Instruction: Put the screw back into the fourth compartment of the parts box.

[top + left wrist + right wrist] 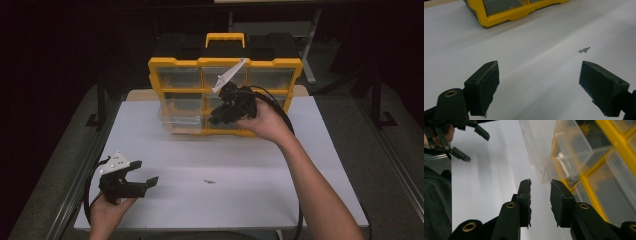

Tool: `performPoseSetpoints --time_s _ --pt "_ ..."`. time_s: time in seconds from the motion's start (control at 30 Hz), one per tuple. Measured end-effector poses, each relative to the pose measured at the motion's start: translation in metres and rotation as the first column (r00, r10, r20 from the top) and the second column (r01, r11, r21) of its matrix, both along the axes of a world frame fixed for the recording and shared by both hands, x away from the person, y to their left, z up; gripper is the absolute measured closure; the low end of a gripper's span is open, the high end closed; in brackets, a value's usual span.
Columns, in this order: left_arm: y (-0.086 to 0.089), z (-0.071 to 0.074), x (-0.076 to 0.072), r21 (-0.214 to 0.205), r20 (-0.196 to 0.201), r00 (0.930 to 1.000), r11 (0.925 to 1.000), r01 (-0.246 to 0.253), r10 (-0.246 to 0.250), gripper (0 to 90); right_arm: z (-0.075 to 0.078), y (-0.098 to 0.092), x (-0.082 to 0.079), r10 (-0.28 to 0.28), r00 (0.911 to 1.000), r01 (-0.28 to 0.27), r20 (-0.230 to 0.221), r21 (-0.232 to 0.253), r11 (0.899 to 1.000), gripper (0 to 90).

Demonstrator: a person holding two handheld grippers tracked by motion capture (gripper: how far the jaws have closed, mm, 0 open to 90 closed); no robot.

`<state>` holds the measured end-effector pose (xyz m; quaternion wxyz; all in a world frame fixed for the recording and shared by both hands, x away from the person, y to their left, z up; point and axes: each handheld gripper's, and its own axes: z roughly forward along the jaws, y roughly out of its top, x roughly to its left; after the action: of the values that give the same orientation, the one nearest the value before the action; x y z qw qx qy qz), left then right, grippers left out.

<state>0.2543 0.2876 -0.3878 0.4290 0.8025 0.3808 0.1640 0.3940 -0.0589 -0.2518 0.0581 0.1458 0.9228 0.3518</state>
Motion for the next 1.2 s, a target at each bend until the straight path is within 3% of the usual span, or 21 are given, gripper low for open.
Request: performPoseSetpoints --time_s 0.2,0.63,0.8,0.87,0.93,1.2 --pt "-0.002 -0.001 0.000 0.011 -0.004 1.0000 0.9999 0.004 -0.004 16.1 -0.018 -0.015 -0.009 -0.015 0.9999 0.015 -0.001 0.008 1.000 64.9" --pt "-0.002 0.000 0.000 0.011 0.001 1.0000 0.9999 0.004 -0.004 16.1 -0.058 -0.020 -0.023 -0.003 0.9994 0.004 -0.034 0.026 1.000 60.4" --pt "-0.003 -0.001 0.000 0.008 0.001 1.0000 1.0000 0.004 -0.004 16.1 -0.077 -0.019 -0.028 -0.012 0.9980 0.013 -0.062 0.031 0.999 60.2" --pt "-0.004 -0.001 0.000 0.006 -0.002 1.0000 1.0000 0.002 -0.002 16.0 -0.085 -0.016 -0.032 -0.029 0.9951 0.029 -0.094 0.005 1.000 60.0" --pt "-0.004 -0.001 0.000 -0.002 -0.003 1.0000 1.0000 -0.001 0.001 16.1 -0.095 -0.013 -0.031 -0.005 0.9974 0.005 -0.072 0.002 1.000 60.0" --pt "-0.001 0.001 0.000 0.004 0.001 1.0000 1.0000 -0.003 0.003 16.1 -0.125 0.001 -0.039 0.018 0.9932 -0.021 -0.115 -0.027 0.999 61.4"
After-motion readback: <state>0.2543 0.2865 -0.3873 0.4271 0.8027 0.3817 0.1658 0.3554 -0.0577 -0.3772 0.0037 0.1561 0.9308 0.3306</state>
